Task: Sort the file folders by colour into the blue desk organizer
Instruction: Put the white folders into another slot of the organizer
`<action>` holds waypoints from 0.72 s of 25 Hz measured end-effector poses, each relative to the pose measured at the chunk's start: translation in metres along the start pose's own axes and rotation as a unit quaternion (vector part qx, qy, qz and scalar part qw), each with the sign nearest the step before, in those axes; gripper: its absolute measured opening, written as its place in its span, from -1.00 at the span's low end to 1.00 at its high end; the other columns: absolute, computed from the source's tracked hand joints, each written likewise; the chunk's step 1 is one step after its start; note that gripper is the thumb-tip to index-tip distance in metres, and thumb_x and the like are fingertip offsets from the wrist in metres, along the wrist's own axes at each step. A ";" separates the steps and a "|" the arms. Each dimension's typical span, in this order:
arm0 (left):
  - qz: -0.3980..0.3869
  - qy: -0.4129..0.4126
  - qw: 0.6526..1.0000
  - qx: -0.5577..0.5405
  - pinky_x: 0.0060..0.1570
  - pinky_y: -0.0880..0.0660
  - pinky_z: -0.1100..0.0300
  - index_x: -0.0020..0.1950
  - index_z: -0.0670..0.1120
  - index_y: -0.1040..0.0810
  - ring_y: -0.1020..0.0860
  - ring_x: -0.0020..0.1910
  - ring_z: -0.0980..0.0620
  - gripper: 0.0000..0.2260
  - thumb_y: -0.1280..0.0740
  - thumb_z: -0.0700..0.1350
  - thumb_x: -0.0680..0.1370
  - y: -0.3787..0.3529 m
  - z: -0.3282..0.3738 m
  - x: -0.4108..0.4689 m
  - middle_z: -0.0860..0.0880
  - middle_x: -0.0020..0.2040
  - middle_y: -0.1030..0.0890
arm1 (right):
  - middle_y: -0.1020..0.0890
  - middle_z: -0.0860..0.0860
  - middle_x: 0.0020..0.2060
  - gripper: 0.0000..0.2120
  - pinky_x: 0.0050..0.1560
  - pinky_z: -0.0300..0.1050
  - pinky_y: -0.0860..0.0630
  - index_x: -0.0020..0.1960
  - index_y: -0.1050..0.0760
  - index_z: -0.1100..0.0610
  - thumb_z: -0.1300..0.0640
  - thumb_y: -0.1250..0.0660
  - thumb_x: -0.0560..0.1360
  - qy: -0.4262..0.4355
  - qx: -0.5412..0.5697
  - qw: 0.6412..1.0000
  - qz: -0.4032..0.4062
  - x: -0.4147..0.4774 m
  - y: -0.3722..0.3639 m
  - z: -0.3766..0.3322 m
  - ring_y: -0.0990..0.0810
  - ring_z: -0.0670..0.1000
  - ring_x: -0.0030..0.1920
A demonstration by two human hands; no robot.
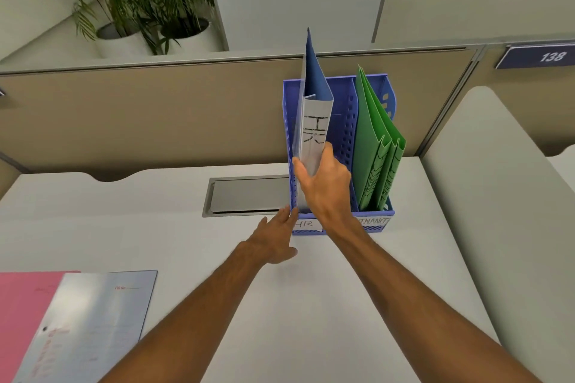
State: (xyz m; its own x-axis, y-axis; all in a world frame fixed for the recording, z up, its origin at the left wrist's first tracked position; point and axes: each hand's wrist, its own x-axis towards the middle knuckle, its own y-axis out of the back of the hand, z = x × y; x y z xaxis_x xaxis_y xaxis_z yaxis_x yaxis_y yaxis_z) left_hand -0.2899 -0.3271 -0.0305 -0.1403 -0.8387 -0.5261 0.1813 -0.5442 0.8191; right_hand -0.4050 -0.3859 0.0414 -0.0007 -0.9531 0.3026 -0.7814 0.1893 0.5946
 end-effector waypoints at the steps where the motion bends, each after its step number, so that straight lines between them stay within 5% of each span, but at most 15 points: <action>1: 0.010 -0.004 1.000 -0.010 0.53 -0.01 -0.08 0.59 -0.01 0.21 0.00 0.58 -0.08 -0.15 -0.34 0.07 0.55 -0.002 -0.001 0.001 -0.04 0.62 0.12 | -0.63 0.14 0.17 -0.54 0.00 -0.04 -0.63 0.25 -0.36 0.17 -0.13 -0.35 0.54 -0.001 -0.003 1.000 -0.003 -0.002 -0.006 0.001 -0.66 0.13 0.07; 5: 0.035 0.021 0.985 -0.167 0.32 -0.39 -0.01 0.57 0.05 0.07 -0.39 0.41 -0.11 -0.18 -0.42 -0.02 0.49 -0.008 -0.006 0.002 -0.04 0.54 -0.26 | -0.63 0.13 0.18 -0.51 0.00 -0.03 -0.62 0.28 -0.35 0.14 -0.16 -0.34 0.54 -0.012 -0.023 0.999 -0.033 -0.010 -0.028 0.010 -0.66 0.16 0.09; 8: 0.028 0.040 0.971 -0.235 0.14 -0.50 0.09 0.55 0.07 0.06 -0.50 0.28 -0.09 -0.15 -0.45 -0.09 0.46 -0.008 -0.008 0.001 -0.06 0.48 -0.36 | -0.60 0.14 0.23 -0.49 0.05 0.03 -0.62 0.34 -0.31 0.12 -0.14 -0.34 0.54 -0.024 -0.031 0.996 -0.079 -0.017 -0.040 0.019 -0.62 0.19 0.16; 18: 0.011 0.039 0.966 -0.255 0.33 -0.40 -0.01 0.59 0.08 0.11 -0.33 0.46 -0.12 -0.11 -0.44 -0.13 0.48 -0.006 -0.012 -0.008 -0.03 0.58 -0.16 | -0.50 0.15 0.34 -0.29 0.17 0.17 -0.56 0.47 -0.18 0.11 -0.17 -0.39 0.48 -0.070 -0.077 0.981 -0.165 -0.030 -0.044 0.032 -0.53 0.22 0.29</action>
State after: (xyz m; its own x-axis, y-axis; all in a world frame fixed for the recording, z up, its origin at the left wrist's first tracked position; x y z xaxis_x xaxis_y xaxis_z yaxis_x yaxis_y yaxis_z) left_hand -0.2780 -0.3174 -0.0340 -0.0600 -0.8386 -0.5414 0.6425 -0.4476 0.6220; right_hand -0.3903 -0.3735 -0.0177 0.1413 -0.9897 -0.0242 -0.6507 -0.1113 0.7512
